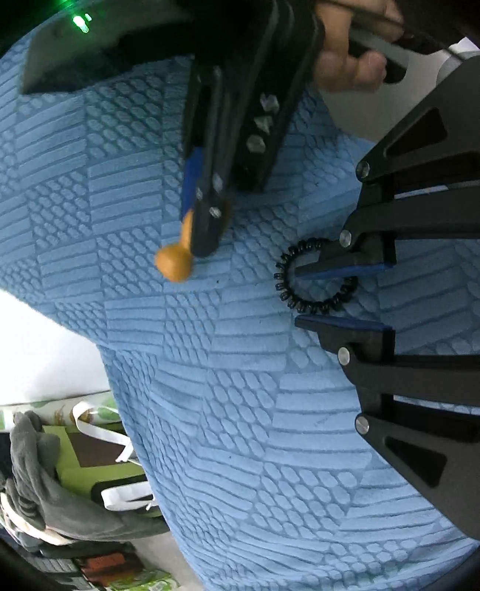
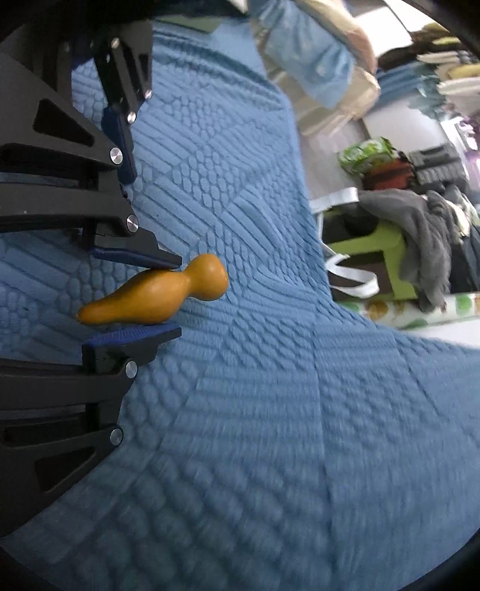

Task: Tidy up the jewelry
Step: 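Grasp the black coil bracelet with the left tool while the right tool grasps the orange gourd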

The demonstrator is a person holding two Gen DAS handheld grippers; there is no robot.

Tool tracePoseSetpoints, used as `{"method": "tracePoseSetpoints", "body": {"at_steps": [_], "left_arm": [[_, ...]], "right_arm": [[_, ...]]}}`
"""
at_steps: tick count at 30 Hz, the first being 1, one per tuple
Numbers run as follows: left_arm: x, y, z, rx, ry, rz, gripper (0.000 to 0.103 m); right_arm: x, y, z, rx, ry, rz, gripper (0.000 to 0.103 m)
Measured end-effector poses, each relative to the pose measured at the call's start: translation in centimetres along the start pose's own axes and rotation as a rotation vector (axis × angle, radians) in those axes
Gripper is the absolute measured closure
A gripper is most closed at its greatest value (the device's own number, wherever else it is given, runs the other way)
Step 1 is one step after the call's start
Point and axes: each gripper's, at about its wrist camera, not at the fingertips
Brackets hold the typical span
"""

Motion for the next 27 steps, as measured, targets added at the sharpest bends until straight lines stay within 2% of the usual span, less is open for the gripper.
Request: {"method": "tracePoseSetpoints", "body": {"at_steps": [3, 10, 15, 19, 27], "left_arm": [[0.5, -0.5, -0.2, 0.030, 0.002, 0.043, 0.093], [0.5, -1.3, -0.4, 0.060, 0.006, 0.101, 0.095], [-0.9, -0.1, -0.1, -0.018, 0.007, 0.102, 0.095], [-3.3, 1.4, 0.5, -0.100, -0.024, 0.089, 0.095], [-9.4, 3.0, 0.3, -0.151, -0.086, 0.120, 0.095]], "right_arm": [[-0.9, -0.1, -0.3, 0.025, -0.013, -0.005, 0.076], [-2.1, 0.4, -0.4, 0.040, -0.013, -0.005, 0.076], [-3.4, 1.1, -0.1, 0.045, -0.024, -0.015, 0.076], [-4.8, 1.8, 0.2, 0.055, -0.038, -0.008, 0.076], [-7.7, 4.9, -0.6, 0.063, -0.049, 0.019, 0.076]]}}
Point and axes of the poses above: each gripper's, at about its wrist camera, not at the fingertips, and x roughly the way its jaws point, y to its left, z to its top, and after that the axes turned 5 degrees about -y, right-handed
